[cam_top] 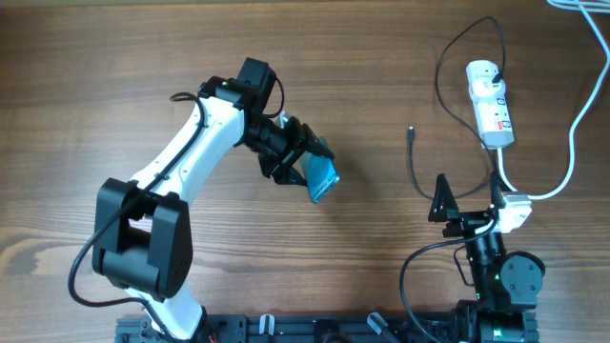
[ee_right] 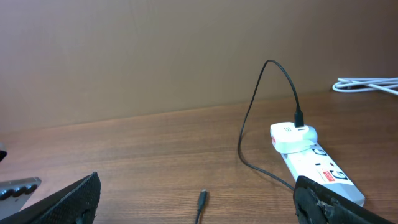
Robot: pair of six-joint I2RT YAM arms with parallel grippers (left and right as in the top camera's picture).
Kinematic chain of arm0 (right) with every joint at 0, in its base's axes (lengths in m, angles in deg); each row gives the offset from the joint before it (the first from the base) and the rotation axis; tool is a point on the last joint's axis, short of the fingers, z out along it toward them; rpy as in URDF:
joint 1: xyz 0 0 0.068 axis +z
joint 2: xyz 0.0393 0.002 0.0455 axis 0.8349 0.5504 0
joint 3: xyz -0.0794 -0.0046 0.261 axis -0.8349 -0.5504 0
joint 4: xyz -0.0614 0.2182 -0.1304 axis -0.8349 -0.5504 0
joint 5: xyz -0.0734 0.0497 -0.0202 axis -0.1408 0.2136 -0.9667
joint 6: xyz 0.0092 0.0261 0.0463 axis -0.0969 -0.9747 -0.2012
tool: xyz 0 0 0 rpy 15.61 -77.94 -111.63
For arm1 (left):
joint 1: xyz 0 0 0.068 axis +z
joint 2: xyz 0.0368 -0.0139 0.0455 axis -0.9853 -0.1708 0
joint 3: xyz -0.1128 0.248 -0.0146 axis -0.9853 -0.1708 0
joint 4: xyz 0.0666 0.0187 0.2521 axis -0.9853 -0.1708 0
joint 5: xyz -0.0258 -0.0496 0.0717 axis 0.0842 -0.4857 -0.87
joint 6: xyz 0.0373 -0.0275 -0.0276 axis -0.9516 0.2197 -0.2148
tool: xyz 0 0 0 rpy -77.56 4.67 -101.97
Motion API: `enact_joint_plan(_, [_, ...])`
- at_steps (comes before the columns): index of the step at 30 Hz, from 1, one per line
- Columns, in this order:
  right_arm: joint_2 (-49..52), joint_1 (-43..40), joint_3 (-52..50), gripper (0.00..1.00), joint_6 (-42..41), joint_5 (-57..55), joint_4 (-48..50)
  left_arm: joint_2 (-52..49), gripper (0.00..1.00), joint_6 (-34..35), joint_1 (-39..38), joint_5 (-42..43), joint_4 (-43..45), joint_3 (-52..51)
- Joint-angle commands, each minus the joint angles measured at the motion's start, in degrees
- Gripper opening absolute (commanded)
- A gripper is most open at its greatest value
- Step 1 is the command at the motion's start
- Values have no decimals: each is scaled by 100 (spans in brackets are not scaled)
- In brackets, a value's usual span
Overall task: Plug charger to phone and switch on socket
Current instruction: 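Grasp the phone with the left gripper and lift it upright, then move the right gripper toward the phone held by the left gripper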
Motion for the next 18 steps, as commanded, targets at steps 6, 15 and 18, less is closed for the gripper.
enact_joint_plan(6, [-46, -4, -7, 100, 105, -76, 20, 210, 36, 50, -13, 1770, 37, 146])
enact_joint_plan(15, [-46, -4, -7, 100, 107, -76, 20, 229, 36, 48, -13, 1856, 37, 146])
enact_joint_plan(18, [-46, -4, -7, 100, 107, -76, 20, 229, 36, 28, -13, 1801, 70, 146])
